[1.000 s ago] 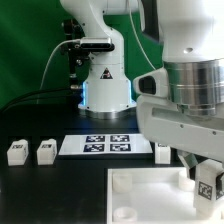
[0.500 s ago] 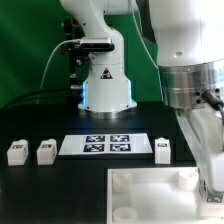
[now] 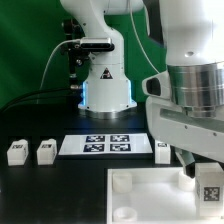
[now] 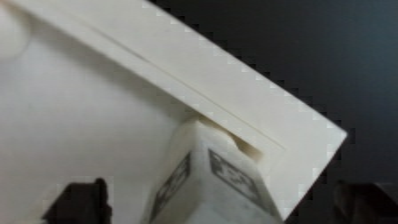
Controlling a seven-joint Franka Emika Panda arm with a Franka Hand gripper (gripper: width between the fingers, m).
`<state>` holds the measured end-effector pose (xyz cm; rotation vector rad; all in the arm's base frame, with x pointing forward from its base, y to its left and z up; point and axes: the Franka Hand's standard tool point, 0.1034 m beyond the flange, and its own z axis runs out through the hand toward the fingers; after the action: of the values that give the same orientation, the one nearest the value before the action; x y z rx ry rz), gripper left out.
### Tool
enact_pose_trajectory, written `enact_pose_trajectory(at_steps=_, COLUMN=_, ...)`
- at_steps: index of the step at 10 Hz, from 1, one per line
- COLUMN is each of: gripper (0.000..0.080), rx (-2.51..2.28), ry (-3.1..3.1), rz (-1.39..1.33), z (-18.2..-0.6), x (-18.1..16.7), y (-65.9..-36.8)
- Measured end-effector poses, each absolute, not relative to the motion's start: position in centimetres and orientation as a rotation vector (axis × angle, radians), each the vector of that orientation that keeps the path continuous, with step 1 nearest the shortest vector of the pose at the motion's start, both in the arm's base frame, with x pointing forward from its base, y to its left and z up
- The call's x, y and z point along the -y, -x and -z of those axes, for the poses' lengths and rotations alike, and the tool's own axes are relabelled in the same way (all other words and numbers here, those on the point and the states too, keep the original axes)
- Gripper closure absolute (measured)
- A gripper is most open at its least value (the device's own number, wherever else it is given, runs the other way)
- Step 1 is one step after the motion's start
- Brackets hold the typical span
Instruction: Assemble one leg
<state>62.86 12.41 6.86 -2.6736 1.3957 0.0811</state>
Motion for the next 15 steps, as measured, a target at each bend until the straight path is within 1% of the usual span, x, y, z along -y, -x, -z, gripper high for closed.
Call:
enact_pose_trajectory(at_steps=1, gripper=0.0156, rx=-1.326, ry=2.707, rz=-0.078, z=-6.8, x=-12.3, y=-62.8)
enact_pose_trajectory(at_steps=3, gripper=0.0151, rx=-1.006, ry=2.840, rz=-0.056, z=-6.7, x=-12.2, y=-62.8)
enact_pose_trajectory(at_steps=6, gripper=0.0150, rx=-0.190, ry=3.034, rz=-0.001, z=-7.0, x=-11.1, y=-63.7)
enact_pose_trajectory(at_steps=7, gripper=0.0150, rx=-0.090, ry=3.039, rz=0.005, z=-7.0, x=-11.2, y=-63.7)
enact_pose_trajectory(at_steps=8, gripper=0.0150, rx=-0.204, ry=3.031, rz=-0.002, z=-7.0, x=-11.3, y=-63.6)
enact_pose_trajectory(at_steps=9, gripper=0.0267, rx=-0.221, ry=3.029, rz=-0.003, z=-7.0, x=-11.2, y=-63.6)
enact_pose_trajectory(at_steps=10, gripper=0.0403, rx=-0.299, ry=3.022, rz=-0.007, z=-7.0, x=-11.3, y=-63.6)
enact_pose_trajectory(at_steps=11, gripper=0.0403, rx=-0.498, ry=2.994, rz=-0.019, z=-7.0, x=-11.3, y=-63.6)
enact_pose_trajectory(at_steps=12, gripper=0.0509, rx=-0.642, ry=2.967, rz=-0.027, z=-7.0, x=-11.3, y=-63.6)
enact_pose_trajectory(at_steps=13, gripper=0.0509, rx=-0.740, ry=2.945, rz=-0.032, z=-7.0, x=-11.3, y=-63.6)
enact_pose_trajectory(at_steps=15, gripper=0.0509, rx=-1.458, ry=2.691, rz=-0.055, z=-6.9, x=-11.2, y=-63.5)
